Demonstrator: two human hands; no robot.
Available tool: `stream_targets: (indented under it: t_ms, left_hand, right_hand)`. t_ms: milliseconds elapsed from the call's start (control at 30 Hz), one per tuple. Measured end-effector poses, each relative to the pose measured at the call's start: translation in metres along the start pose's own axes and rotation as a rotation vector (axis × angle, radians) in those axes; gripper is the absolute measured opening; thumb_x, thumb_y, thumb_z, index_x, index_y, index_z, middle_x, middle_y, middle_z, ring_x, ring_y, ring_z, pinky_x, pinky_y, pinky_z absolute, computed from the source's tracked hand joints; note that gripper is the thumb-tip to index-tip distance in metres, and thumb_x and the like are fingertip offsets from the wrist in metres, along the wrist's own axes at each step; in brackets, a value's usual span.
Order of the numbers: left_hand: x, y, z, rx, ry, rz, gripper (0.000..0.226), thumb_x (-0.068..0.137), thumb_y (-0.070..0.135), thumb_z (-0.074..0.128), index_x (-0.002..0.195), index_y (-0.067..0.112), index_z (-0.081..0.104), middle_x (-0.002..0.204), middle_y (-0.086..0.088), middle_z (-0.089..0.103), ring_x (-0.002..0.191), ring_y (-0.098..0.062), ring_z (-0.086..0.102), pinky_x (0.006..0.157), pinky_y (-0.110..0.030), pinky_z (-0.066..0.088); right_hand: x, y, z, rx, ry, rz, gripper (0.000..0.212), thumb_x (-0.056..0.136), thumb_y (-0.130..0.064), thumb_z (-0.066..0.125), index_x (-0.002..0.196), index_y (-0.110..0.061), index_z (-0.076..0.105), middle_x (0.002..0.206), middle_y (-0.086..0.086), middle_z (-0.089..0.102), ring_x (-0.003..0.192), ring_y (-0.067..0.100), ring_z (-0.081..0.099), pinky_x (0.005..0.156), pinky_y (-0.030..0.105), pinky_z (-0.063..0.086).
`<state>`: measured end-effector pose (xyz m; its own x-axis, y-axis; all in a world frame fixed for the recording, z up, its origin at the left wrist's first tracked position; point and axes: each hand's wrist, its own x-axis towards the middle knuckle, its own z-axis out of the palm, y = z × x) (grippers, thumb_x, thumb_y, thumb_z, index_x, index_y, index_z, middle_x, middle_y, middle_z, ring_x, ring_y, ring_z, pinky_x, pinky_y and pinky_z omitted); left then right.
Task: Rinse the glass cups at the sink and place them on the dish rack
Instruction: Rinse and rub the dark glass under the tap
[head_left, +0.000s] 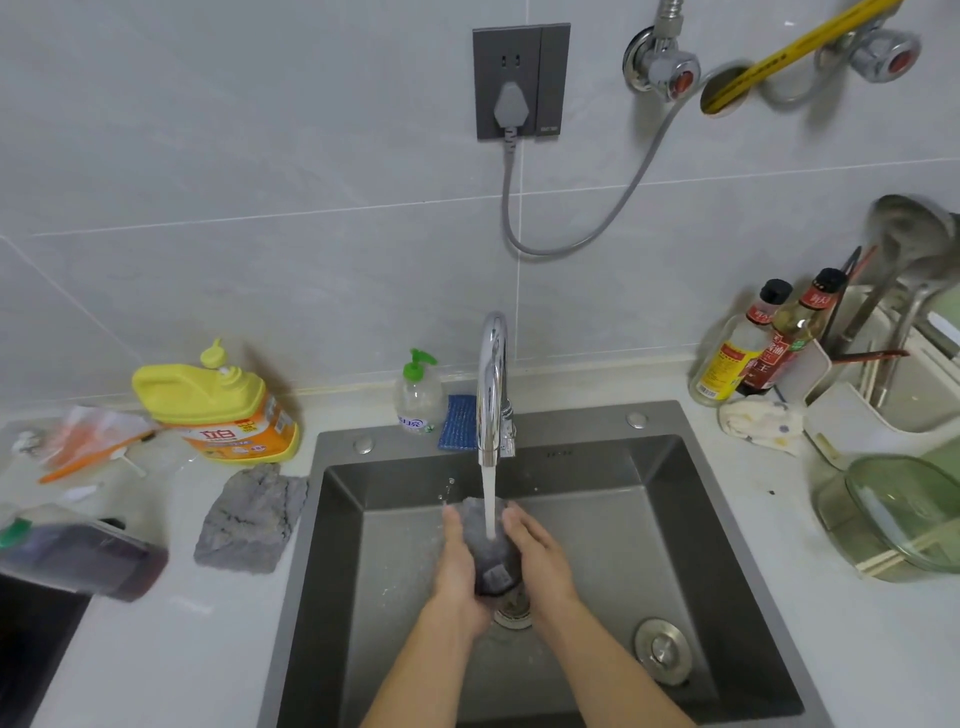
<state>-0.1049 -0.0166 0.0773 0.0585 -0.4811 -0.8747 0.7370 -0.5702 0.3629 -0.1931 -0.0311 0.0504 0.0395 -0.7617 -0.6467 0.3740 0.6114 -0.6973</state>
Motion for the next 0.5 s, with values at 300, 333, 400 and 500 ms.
stream_targets:
  t_ms: [300, 333, 400, 500]
  left_hand:
    - [0.000, -0.001, -0.004, 0.025, 0.037, -0.009, 0.038, 0.101, 0.035, 0.061, 0.112, 0.000, 0.066, 0.094, -0.026, 0.074, 0.088, -0.040, 0.068, 0.082, -0.053, 0.057]
    - [0.003, -0.002, -0.003, 0.067, 0.057, 0.031, 0.030, 0.100, 0.030, 0.064, 0.110, 0.001, 0.066, 0.096, -0.025, 0.071, 0.084, -0.038, 0.068, 0.075, -0.050, 0.059]
    - [0.009, -0.004, -0.001, 0.119, 0.079, 0.087, 0.026, 0.100, 0.024, 0.067, 0.115, 0.002, 0.067, 0.092, -0.023, 0.070, 0.073, -0.033, 0.070, 0.057, -0.040, 0.061]
    - [0.014, -0.007, 0.004, 0.174, 0.089, 0.098, 0.035, 0.097, 0.034, 0.073, 0.115, 0.004, 0.067, 0.091, -0.022, 0.075, 0.073, -0.033, 0.074, 0.063, -0.044, 0.063]
  right_hand:
    - [0.000, -0.001, -0.008, -0.507, 0.144, -0.123, 0.035, 0.093, -0.041, 0.074, 0.076, -0.015, 0.060, 0.082, 0.015, 0.073, 0.077, 0.023, 0.066, 0.070, 0.036, 0.053]
    - [-0.001, -0.002, -0.008, -0.605, 0.138, -0.153, 0.035, 0.096, -0.041, 0.070, 0.071, -0.018, 0.061, 0.078, 0.009, 0.072, 0.077, 0.022, 0.065, 0.068, 0.033, 0.050]
    - [-0.007, -0.007, -0.005, -0.731, 0.086, -0.174, 0.034, 0.101, -0.039, 0.064, 0.071, -0.022, 0.064, 0.077, -0.001, 0.070, 0.080, 0.020, 0.066, 0.070, 0.029, 0.048]
    - [-0.011, -0.019, -0.006, -0.707, 0.015, -0.147, 0.030, 0.104, -0.035, 0.059, 0.078, -0.022, 0.067, 0.079, -0.002, 0.073, 0.082, 0.018, 0.069, 0.074, 0.027, 0.052]
